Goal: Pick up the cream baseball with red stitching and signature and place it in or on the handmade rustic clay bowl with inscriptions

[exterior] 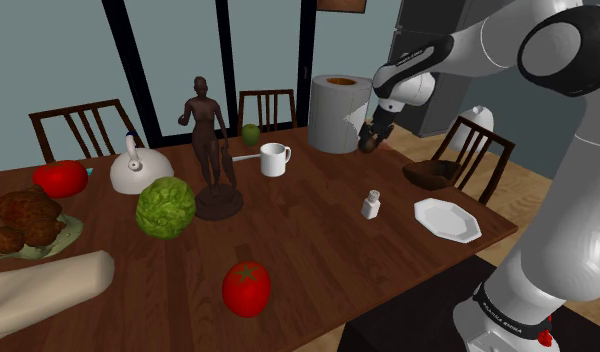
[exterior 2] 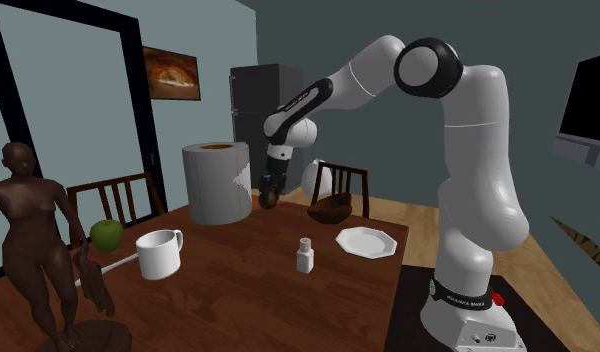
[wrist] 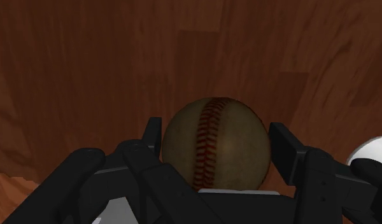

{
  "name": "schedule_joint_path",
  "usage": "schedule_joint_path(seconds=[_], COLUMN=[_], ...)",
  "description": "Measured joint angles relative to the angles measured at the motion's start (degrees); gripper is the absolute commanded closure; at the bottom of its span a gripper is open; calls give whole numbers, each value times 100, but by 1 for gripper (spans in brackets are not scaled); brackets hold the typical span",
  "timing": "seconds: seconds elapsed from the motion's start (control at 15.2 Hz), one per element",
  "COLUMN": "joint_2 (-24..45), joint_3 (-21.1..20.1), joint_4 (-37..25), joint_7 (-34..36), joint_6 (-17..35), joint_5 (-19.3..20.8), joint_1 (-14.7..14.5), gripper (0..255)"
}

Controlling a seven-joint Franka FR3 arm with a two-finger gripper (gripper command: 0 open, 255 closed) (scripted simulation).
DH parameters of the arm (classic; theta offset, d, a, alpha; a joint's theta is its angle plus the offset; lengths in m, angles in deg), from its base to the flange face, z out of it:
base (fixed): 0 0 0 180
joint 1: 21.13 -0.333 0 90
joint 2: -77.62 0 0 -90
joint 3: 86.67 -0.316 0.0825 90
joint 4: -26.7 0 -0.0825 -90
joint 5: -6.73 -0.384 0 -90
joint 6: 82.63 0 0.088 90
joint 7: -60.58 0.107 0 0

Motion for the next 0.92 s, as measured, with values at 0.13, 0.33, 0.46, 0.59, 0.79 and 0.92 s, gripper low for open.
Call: schedule_joint_path(seconds=[0.13,0.33,0.46,0.59,0.79,0.92], joint_2=[-70,-182,-257,-324,-402,-473], joint_3=[14,34,49,56,63,67], joint_4=[-63,-161,-268,-327,-482,-543], joint_7=[68,164,234,290,384,440], joint_6=[-118,-304,-470,-582,-796,-912], joint_5=[71,175,249,307,388,444], joint_1=[-11,-22,-26,-33,-43,-50], gripper=[255,255,255,255,255,255])
